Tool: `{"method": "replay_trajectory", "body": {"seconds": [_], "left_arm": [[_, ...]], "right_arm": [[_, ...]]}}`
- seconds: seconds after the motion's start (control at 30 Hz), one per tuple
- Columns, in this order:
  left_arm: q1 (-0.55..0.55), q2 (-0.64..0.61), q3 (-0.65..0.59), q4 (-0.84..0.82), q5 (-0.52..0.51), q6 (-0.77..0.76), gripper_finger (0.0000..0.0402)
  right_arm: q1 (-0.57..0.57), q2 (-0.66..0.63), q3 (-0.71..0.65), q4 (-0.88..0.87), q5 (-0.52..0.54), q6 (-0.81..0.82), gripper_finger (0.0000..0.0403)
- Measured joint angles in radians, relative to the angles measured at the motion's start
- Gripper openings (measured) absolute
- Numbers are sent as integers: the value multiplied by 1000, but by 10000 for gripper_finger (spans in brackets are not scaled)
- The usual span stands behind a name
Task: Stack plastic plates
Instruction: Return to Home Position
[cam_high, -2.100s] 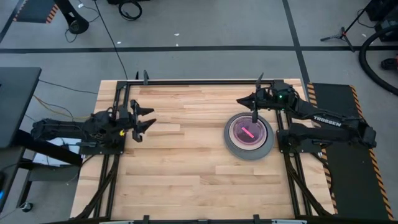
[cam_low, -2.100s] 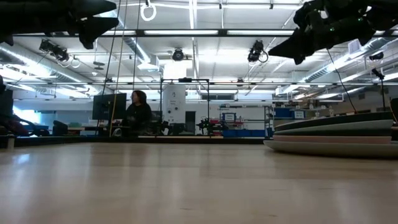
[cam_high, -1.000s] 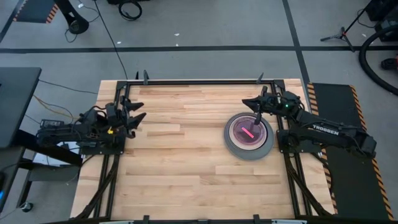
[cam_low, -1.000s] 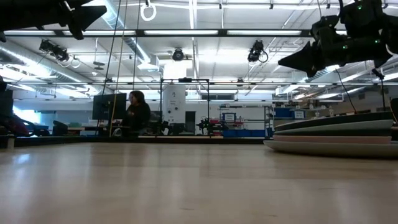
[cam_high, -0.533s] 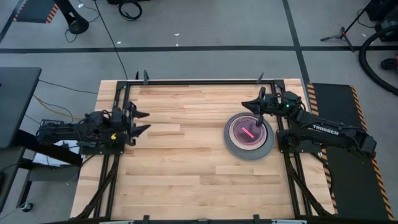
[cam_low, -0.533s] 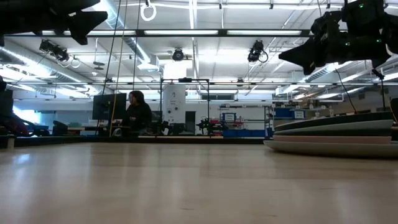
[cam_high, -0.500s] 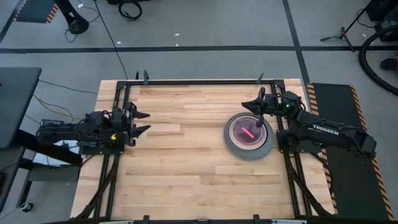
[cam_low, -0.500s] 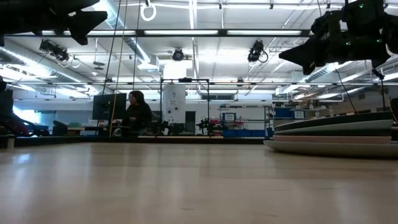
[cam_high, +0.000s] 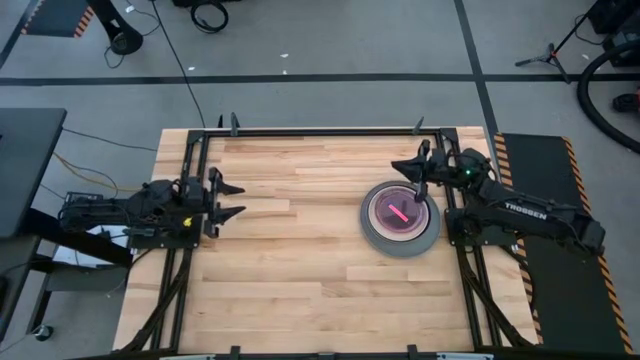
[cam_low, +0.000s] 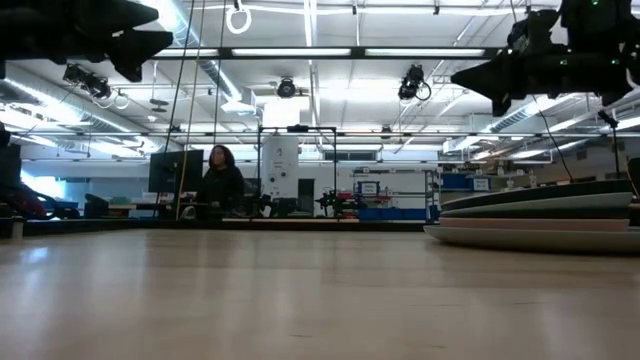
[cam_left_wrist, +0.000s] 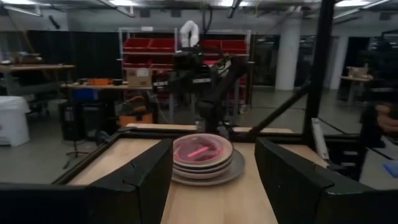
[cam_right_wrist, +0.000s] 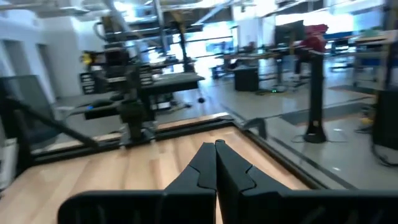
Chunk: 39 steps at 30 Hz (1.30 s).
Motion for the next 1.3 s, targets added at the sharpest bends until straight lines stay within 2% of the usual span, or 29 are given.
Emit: {"method": "replay_trajectory", "body": {"seconds": [0.2,0.4,0.5,0.6,0.77,0.87,1.0,1.2,1.3], "left_arm": [[0,0,0,5,85,0,233],[0,0,0,7,87,5,233],[0,0,0,19,87,-2,233],[0,0,0,48,88,-5,233],[0,0,0,77,130,0,233],[0,0,0,82,147,1,233],[0,0,0,82,147,-2,233],[0,0,0,94,147,-4,233],[0,0,0,100,147,0,233]], "right_arm": [[87,-46,-26,-7,143,8,0],[206,-48,-26,-16,263,-5,0],[246,-48,-26,-17,290,-33,0],[277,-48,-26,-15,264,-52,0],[319,-62,-26,30,102,-66,1],[346,-101,-26,33,88,-46,1],[411,-157,-26,-38,208,-18,1],[579,-182,-27,-184,522,-37,0],[654,-182,-26,-173,579,-37,0]]}}
